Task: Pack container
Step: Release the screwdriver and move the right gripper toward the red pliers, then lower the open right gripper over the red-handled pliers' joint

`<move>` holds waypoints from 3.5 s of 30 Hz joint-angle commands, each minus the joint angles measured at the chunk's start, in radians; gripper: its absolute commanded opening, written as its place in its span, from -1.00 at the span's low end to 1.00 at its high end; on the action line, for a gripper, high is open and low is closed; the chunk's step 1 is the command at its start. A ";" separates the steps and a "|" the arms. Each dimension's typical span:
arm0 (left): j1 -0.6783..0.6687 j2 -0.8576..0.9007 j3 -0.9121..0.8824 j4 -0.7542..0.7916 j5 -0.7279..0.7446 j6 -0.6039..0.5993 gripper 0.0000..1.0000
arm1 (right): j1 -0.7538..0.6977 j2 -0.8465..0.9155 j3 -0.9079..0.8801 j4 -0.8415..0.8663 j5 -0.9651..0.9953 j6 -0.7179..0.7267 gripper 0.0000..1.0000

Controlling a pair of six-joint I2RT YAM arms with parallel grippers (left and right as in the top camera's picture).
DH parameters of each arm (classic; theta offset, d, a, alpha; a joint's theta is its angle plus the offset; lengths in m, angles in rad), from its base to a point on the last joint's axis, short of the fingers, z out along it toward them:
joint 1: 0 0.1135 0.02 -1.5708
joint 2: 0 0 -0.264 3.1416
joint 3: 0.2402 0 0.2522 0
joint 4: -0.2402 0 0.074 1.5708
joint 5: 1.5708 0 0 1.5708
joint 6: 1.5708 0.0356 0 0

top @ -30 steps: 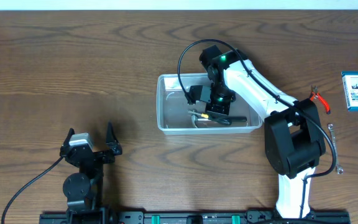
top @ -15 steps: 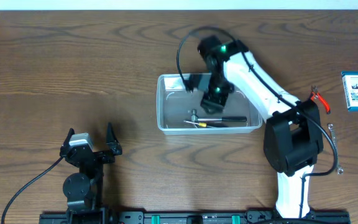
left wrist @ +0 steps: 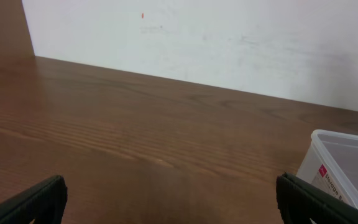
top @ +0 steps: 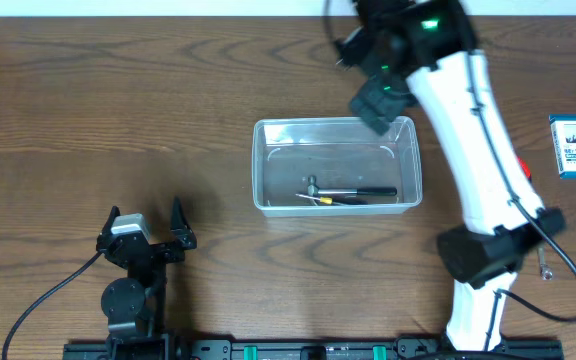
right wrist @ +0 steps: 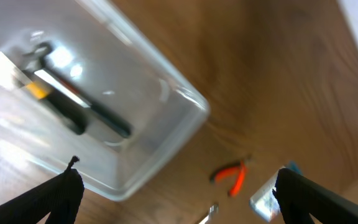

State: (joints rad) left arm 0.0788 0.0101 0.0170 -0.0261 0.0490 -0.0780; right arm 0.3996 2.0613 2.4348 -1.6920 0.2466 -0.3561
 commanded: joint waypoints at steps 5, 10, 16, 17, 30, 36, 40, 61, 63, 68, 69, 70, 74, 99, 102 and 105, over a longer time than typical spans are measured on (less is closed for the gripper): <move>0.006 -0.006 -0.013 -0.043 -0.016 0.005 0.96 | -0.193 -0.215 0.026 -0.006 0.086 0.366 0.99; 0.006 -0.006 -0.013 -0.044 -0.016 0.005 0.96 | -0.349 -0.273 0.023 -0.006 -0.122 0.466 0.98; 0.006 -0.006 -0.013 -0.043 -0.016 0.005 0.96 | -0.440 -0.272 -0.003 -0.006 -0.116 0.473 0.98; 0.006 -0.006 -0.013 -0.043 -0.016 0.005 0.96 | -0.455 -0.271 -0.016 -0.006 -0.082 0.507 0.98; 0.006 -0.006 -0.013 -0.044 -0.016 0.005 0.96 | -0.744 -0.267 -0.444 0.181 -0.192 0.602 0.98; 0.006 -0.006 -0.013 -0.043 -0.016 0.005 0.96 | -0.779 -0.267 -0.583 0.319 -0.259 0.463 0.98; 0.006 -0.006 -0.013 -0.043 -0.016 0.005 0.96 | -0.746 -0.267 -0.676 0.399 -0.266 0.309 0.99; 0.006 -0.006 -0.013 -0.044 -0.016 0.005 0.96 | -0.729 -0.134 -0.822 0.565 -0.259 0.093 0.98; 0.006 -0.006 -0.013 -0.044 -0.016 0.005 0.96 | -0.722 -0.112 -0.822 0.569 -0.259 0.093 0.98; 0.006 -0.006 -0.013 -0.043 -0.016 0.005 0.96 | -0.692 -0.063 -0.822 0.584 -0.277 0.097 0.98; 0.006 -0.006 -0.013 -0.043 -0.016 0.005 0.96 | -0.689 -0.055 -0.822 0.586 -0.277 0.102 0.98; 0.006 -0.006 -0.013 -0.043 -0.016 0.005 0.96 | -0.684 -0.045 -0.822 0.590 -0.272 0.117 0.98; 0.006 -0.006 -0.013 -0.044 -0.016 0.005 0.96 | -0.680 -0.014 -0.822 0.605 -0.260 0.197 0.99; 0.006 -0.006 -0.013 -0.043 -0.016 0.005 0.96 | -0.724 0.019 -0.823 0.641 -0.244 0.375 0.98; 0.006 -0.006 -0.013 -0.044 -0.016 0.005 0.96 | -0.726 0.040 -0.823 0.637 -0.252 0.375 0.99; 0.006 -0.006 -0.013 -0.043 -0.016 0.005 0.96 | -0.726 0.064 -0.823 0.634 -0.260 0.378 0.99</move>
State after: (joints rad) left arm 0.0788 0.0101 0.0174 -0.0265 0.0490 -0.0780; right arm -0.3191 2.0907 1.6196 -1.0546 -0.0055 -0.0021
